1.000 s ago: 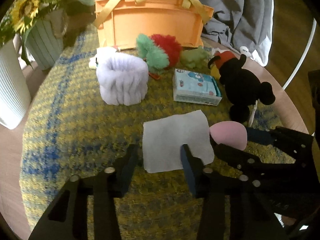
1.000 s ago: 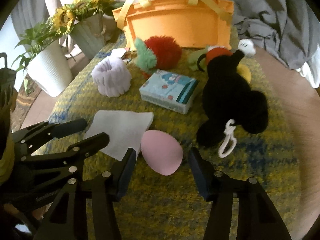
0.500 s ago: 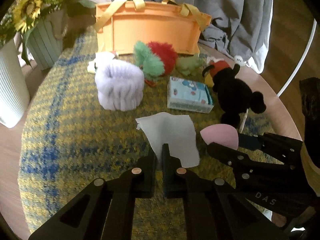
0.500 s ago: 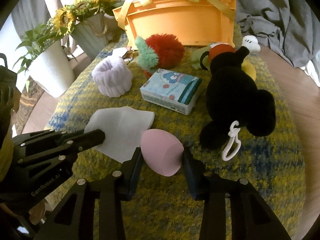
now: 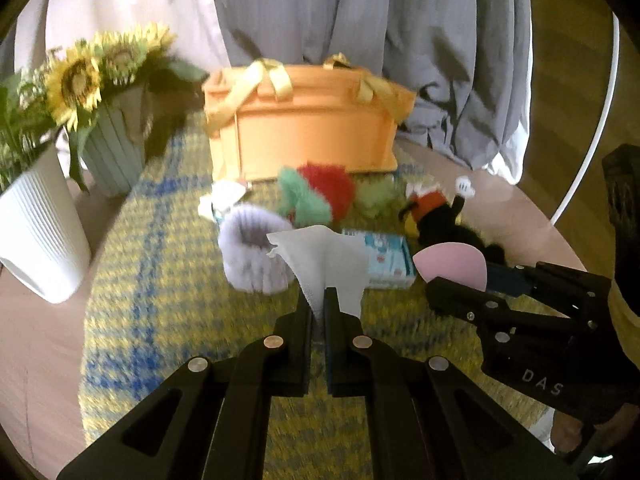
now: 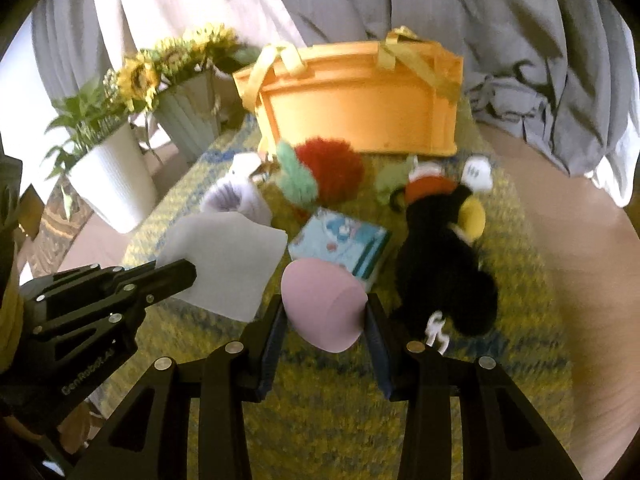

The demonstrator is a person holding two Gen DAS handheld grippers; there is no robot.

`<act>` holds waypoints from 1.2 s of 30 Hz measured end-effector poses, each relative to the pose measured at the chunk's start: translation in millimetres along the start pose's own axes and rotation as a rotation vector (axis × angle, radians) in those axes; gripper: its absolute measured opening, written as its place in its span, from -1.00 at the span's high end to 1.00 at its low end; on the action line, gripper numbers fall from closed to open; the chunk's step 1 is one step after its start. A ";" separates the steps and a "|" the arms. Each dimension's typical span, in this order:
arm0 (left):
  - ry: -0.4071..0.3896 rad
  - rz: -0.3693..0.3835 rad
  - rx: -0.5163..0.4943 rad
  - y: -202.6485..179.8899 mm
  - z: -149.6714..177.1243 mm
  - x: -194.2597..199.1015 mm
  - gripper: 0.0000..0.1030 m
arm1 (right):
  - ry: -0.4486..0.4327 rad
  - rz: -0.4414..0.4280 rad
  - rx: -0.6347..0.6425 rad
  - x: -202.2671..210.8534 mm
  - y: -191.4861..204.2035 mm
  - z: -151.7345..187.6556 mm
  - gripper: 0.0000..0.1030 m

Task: Organize soft objects
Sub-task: 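Lift the cloth and sponge and carry both over the orange crate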

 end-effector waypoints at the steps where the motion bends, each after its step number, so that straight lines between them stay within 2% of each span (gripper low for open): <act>1: -0.013 -0.003 -0.001 0.8 -4.3 2.8 0.87 | -0.018 0.001 0.004 3.4 1.7 -6.5 0.23; 18: -0.255 -0.060 -0.010 16.0 -91.6 30.7 0.87 | -0.244 -0.026 0.027 34.2 12.2 -89.7 0.23; 27: -0.340 -0.087 -0.011 29.3 -128.0 30.0 0.87 | -0.344 -0.032 0.047 39.6 14.4 -131.4 0.23; 36: -0.389 -0.116 -0.022 42.2 -160.1 17.9 0.87 | -0.390 -0.048 0.056 33.5 14.2 -169.7 0.23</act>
Point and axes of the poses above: each gripper's, at about its wrist camera, not at the fingertips, and x roughly against the way its jaws point, y to its left, z to its underside, the point moved 6 cm from there along -x, roughly the way its jaws point, and after that the axes turned 8 degrees about -x, right-handed, at the moved point
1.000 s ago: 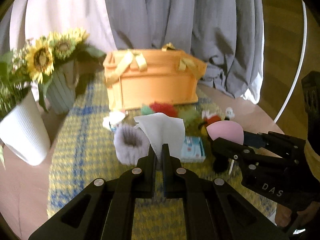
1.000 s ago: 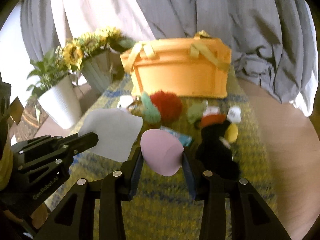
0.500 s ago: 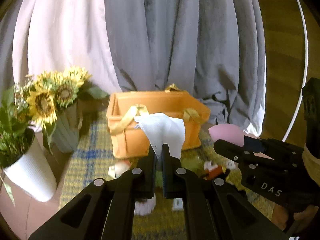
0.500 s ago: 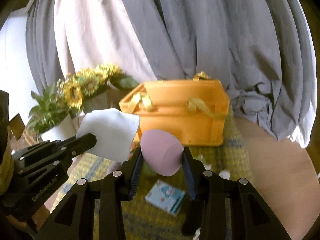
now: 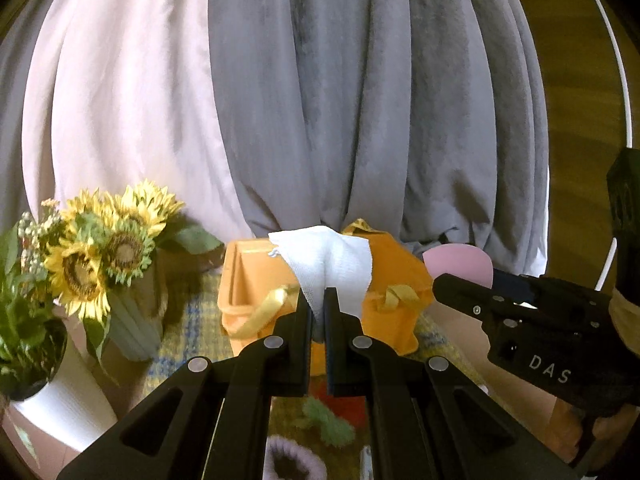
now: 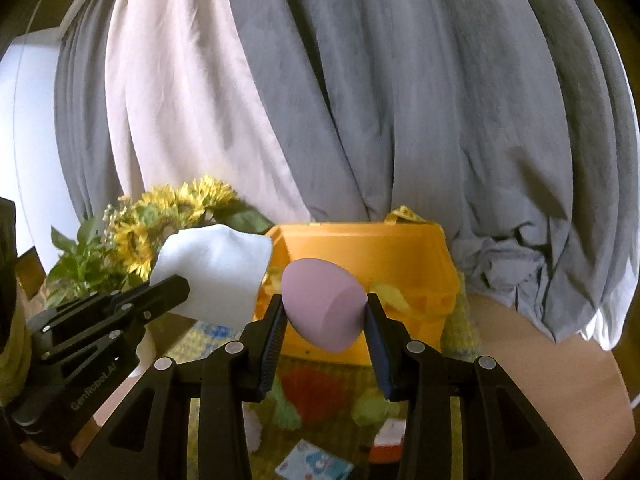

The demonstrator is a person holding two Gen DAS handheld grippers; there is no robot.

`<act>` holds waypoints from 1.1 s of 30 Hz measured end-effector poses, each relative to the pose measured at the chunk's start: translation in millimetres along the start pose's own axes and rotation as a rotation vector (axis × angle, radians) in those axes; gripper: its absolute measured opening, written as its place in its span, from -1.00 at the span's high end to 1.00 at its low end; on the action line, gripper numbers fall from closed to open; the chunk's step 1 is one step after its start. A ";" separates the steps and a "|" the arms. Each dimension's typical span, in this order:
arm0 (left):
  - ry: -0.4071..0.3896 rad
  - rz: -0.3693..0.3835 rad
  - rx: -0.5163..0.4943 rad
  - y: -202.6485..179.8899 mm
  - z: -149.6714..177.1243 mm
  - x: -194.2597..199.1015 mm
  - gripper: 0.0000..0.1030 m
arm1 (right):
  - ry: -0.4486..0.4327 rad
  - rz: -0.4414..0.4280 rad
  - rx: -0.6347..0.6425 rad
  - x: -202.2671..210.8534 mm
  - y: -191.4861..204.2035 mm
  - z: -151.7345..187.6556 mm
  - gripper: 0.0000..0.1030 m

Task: Organize soft objects
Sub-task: 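Lift the cloth and sponge and carry both over the orange crate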

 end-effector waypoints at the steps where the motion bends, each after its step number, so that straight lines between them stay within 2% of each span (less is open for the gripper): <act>1: -0.004 -0.002 0.000 1.1 -1.8 -1.9 0.87 | -0.002 -0.001 0.002 -2.6 -0.5 -3.0 0.23; 14: -0.036 -0.066 -0.031 20.3 -32.3 -38.7 0.87 | -0.003 0.011 -0.021 -50.5 -12.8 -45.9 0.22; 24: -0.017 -0.090 -0.100 26.9 -50.2 -79.3 0.87 | 0.124 0.037 -0.094 -107.2 -31.0 -65.2 0.22; 27: 0.015 -0.088 -0.107 28.9 -51.3 -97.4 0.87 | 0.162 0.045 -0.125 -123.8 -36.9 -66.2 0.22; 33: 0.128 -0.058 -0.086 34.0 -40.3 -136.5 0.86 | 0.271 0.065 -0.159 -157.2 -48.6 -59.9 0.22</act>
Point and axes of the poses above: each gripper's, at about its wrist camera, not at the fingertips, and x roughly against the way its jaws point, y to its left, z to its underside, the point moved 6 cm from there along -x, roughly the way its jaws point, and after that the axes turned 8 degrees about -x, right-handed, at the moved point
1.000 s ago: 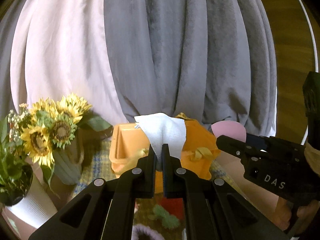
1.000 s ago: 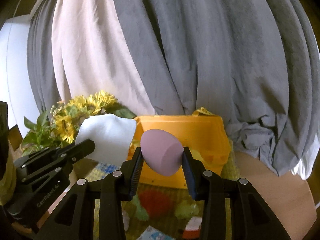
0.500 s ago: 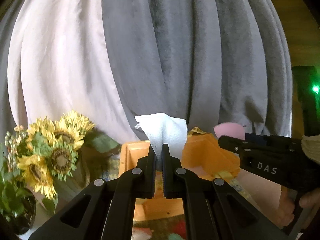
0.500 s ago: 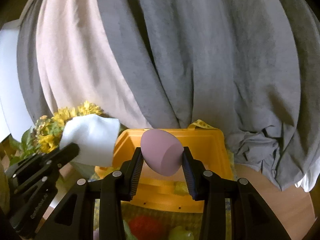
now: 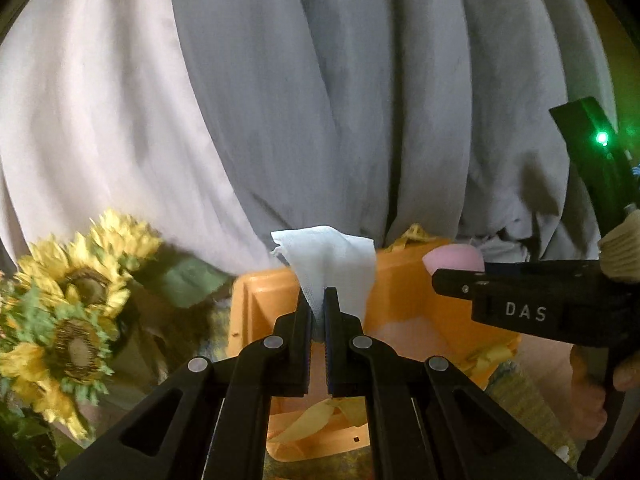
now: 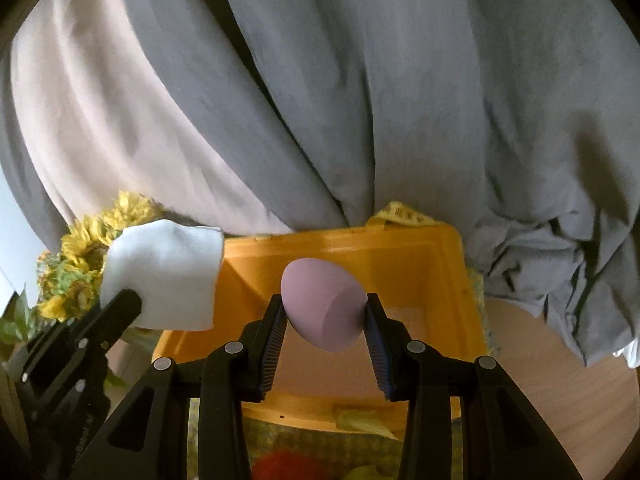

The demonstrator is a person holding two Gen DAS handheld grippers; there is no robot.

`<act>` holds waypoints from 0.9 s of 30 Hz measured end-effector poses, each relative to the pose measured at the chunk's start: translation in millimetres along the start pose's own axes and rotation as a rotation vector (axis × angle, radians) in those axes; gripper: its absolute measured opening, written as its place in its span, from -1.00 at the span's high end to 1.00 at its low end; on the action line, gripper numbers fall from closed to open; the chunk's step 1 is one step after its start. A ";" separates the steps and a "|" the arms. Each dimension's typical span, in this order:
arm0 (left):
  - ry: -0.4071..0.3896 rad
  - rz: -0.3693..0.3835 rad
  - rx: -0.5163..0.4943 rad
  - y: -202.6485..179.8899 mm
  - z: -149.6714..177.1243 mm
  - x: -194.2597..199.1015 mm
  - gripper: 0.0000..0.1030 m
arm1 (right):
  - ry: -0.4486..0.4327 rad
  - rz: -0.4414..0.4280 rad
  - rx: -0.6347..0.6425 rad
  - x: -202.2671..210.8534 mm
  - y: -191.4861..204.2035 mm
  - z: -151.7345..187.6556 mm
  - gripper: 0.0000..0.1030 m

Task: Organize soft objects
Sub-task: 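Lift the cloth and sponge and carry both over the orange crate, then open both tools to drop the cloth and sponge into the crate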

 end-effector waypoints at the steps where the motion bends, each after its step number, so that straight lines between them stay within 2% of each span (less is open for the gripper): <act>1: 0.017 0.005 0.005 0.2 1.5 -6.4 0.86 | 0.018 0.006 -0.002 -5.8 -1.9 0.5 0.22; 5: 0.108 0.017 0.002 -0.1 10.2 -32.0 0.86 | 0.081 0.025 -0.016 -24.7 -6.8 2.4 0.22; 10: 0.179 0.032 -0.007 0.3 23.1 -50.1 0.83 | 0.144 0.052 -0.025 -45.0 -14.0 7.2 0.20; 13: 0.199 0.033 -0.009 1.1 26.5 -54.8 0.50 | 0.164 0.060 -0.023 -52.1 -16.5 9.6 0.14; 14: 0.201 0.038 -0.006 1.0 27.4 -55.0 0.29 | 0.169 0.060 -0.031 -53.9 -17.5 9.7 0.00; 15: 0.201 0.042 0.002 1.5 27.5 -55.4 0.17 | 0.171 0.058 -0.039 -54.5 -19.1 10.1 -0.16; 17: 0.202 0.036 0.004 1.7 28.0 -54.6 0.16 | 0.170 0.063 -0.045 -55.5 -20.6 10.3 -0.25; 20: 0.197 0.029 0.007 2.8 27.3 -48.9 -0.18 | 0.162 0.081 -0.045 -51.8 -22.3 10.7 -0.26; 22: 0.184 0.026 0.009 3.0 25.3 -41.9 -0.29 | 0.147 0.093 -0.053 -45.2 -23.3 10.6 -0.38; 24: 0.174 0.011 0.006 3.6 23.2 -34.4 -0.53 | 0.120 0.115 -0.064 -35.6 -25.7 9.6 -0.46; 27: 0.164 -0.025 0.014 7.1 19.6 -20.8 -0.64 | 0.086 0.135 -0.080 -20.1 -27.2 8.7 -0.51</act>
Point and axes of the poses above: each gripper's, at about its wrist camera, not at the fingertips, and x roughly against the way its jaws point, y to its left, z to its underside, the point moved 6 cm from there along -x, roughly the way its jaws point, and after that the axes turned 8 degrees about -x, right-handed, at the moved point
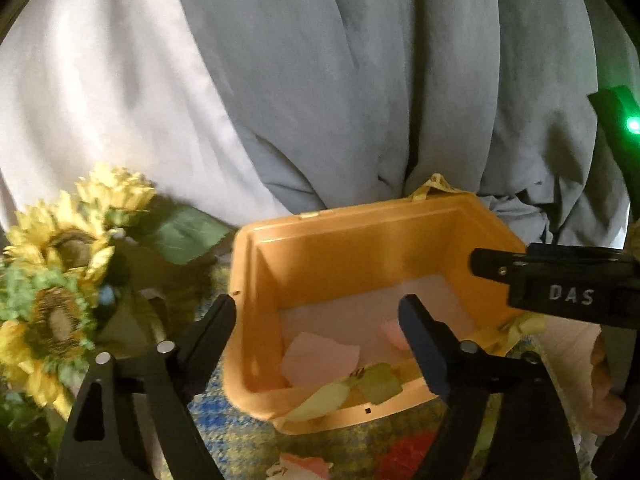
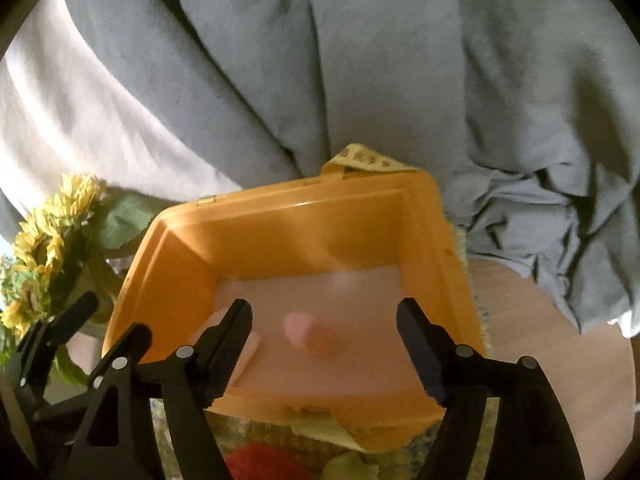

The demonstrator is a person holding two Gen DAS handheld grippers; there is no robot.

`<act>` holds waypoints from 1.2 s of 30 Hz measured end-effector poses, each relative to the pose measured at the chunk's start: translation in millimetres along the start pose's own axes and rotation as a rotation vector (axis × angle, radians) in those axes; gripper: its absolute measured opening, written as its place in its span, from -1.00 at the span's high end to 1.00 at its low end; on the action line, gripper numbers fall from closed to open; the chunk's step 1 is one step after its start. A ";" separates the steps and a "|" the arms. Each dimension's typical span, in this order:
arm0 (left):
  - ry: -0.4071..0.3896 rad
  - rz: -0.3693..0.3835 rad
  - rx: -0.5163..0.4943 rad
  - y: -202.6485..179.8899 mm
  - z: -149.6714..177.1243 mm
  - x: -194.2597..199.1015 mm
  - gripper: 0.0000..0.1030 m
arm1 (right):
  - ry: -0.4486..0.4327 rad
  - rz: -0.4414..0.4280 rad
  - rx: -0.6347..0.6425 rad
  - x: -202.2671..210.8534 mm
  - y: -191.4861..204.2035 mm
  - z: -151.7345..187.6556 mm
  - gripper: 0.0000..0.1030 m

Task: Organize soft objects
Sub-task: 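Open both tools to drop the cloth and sponge into the crate, then grasp the lavender scrunchie with the left tool while the right tool grasps the black plush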

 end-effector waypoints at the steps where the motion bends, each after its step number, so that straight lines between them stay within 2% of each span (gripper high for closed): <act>1: -0.004 -0.002 0.004 0.8 -0.6 4.2 -0.66 | -0.009 0.003 -0.004 4.7 -0.8 0.3 -0.52; 3: -0.017 -0.002 0.015 2.0 -1.6 15.4 -0.76 | -0.032 0.011 -0.007 16.9 -1.8 0.7 -0.53; 14: -0.057 -0.056 0.062 6.8 13.7 70.6 -0.81 | -0.165 0.059 -0.001 80.6 -0.9 19.9 -0.63; 26: -0.115 -0.100 0.047 -0.7 41.1 123.5 -0.81 | -0.229 0.065 0.034 128.0 -0.4 65.0 -0.63; 32: -0.167 -0.155 0.017 -6.1 61.9 149.3 -0.81 | -0.282 0.065 0.040 149.0 -6.8 89.9 -0.63; 36: -0.188 -0.164 0.020 -7.6 76.4 161.1 -0.81 | -0.321 0.078 0.038 161.2 -10.4 107.6 -0.63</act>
Point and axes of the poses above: each gripper's, at about its wrist camera, not at the fingertips, and x roughly against the way its jaws point, y to its left, z to its underside, the point moved 6 cm from there along -x, roughly the way its jaws point, and after that the axes turned 8 degrees about -x, right-handed, at the moved point
